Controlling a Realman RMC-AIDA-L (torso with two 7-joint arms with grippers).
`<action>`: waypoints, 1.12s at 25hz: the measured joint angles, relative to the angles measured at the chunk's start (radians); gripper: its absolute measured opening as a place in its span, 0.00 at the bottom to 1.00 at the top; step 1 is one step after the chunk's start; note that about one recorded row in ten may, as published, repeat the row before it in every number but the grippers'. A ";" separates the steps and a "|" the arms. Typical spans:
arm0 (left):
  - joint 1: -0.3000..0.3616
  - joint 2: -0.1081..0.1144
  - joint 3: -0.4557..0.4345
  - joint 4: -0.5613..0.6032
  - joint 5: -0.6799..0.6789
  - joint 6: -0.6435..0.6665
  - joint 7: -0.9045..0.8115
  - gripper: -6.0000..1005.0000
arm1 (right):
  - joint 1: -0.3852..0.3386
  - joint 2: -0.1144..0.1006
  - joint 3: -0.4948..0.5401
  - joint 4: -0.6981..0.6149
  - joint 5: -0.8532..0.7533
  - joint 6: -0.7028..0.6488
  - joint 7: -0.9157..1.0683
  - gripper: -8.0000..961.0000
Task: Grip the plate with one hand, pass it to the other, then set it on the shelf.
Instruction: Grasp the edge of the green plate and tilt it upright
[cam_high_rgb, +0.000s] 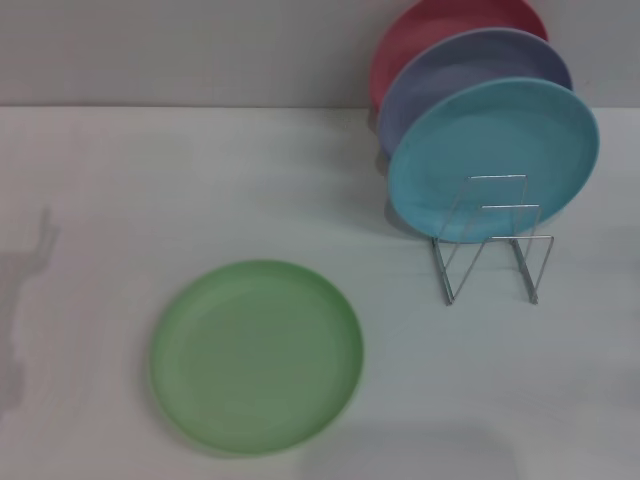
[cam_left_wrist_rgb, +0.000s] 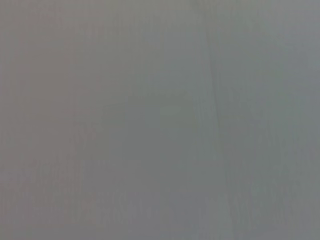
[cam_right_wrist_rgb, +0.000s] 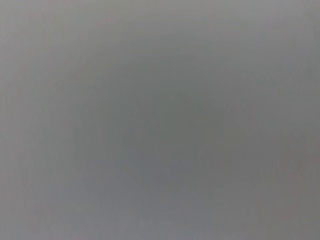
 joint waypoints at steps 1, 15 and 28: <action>-0.001 0.000 -0.003 0.001 -0.002 0.000 -0.002 0.82 | -0.002 0.000 0.000 0.000 0.000 0.000 0.000 0.81; -0.006 -0.002 0.005 0.007 0.001 -0.019 -0.004 0.81 | 0.004 0.000 0.000 -0.007 0.002 0.008 -0.026 0.81; 0.071 0.106 0.026 -0.306 0.073 -0.277 -0.020 0.79 | 0.028 0.001 -0.002 -0.062 0.002 0.051 -0.016 0.81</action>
